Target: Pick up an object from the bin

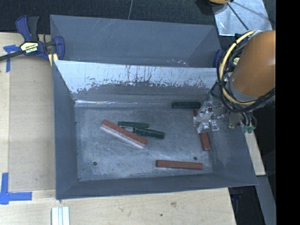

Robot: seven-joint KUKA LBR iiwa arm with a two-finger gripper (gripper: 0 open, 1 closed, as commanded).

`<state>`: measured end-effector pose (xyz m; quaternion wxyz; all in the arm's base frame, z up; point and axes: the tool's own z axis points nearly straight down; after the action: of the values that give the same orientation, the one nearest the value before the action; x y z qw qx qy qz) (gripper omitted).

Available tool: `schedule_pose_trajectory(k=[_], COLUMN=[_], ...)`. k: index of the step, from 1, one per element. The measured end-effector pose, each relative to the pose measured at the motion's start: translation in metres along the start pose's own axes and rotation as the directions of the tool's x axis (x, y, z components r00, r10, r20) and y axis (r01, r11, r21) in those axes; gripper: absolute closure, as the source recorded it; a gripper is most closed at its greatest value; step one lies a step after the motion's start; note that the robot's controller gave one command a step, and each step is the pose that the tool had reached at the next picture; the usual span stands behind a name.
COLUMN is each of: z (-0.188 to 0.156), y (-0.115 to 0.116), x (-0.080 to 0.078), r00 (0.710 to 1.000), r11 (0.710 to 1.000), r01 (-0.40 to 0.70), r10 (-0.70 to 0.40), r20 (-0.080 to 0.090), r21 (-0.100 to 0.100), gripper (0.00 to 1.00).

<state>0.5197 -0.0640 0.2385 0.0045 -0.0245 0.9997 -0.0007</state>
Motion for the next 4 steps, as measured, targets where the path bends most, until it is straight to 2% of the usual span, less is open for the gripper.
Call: schedule_pose_trajectory(k=[1, 2, 3, 4], z=[0.002, 0.033, 0.052, 0.052], y=[0.000, -0.013, -0.029, -0.029], x=[0.001, -0.003, 0.007, 0.007], r00=[1.000, 1.000, 0.995, 0.995], r11=[1.000, 1.000, 0.995, 0.995], r01=[0.001, -0.010, -0.102, -0.101], r10=[-0.001, 0.010, 0.102, 0.101], r20=[-0.005, -0.002, -0.006, -0.006], r21=[-0.001, -0.001, 0.000, 0.000], gripper=[1.00, 1.00, 0.00, 0.00])
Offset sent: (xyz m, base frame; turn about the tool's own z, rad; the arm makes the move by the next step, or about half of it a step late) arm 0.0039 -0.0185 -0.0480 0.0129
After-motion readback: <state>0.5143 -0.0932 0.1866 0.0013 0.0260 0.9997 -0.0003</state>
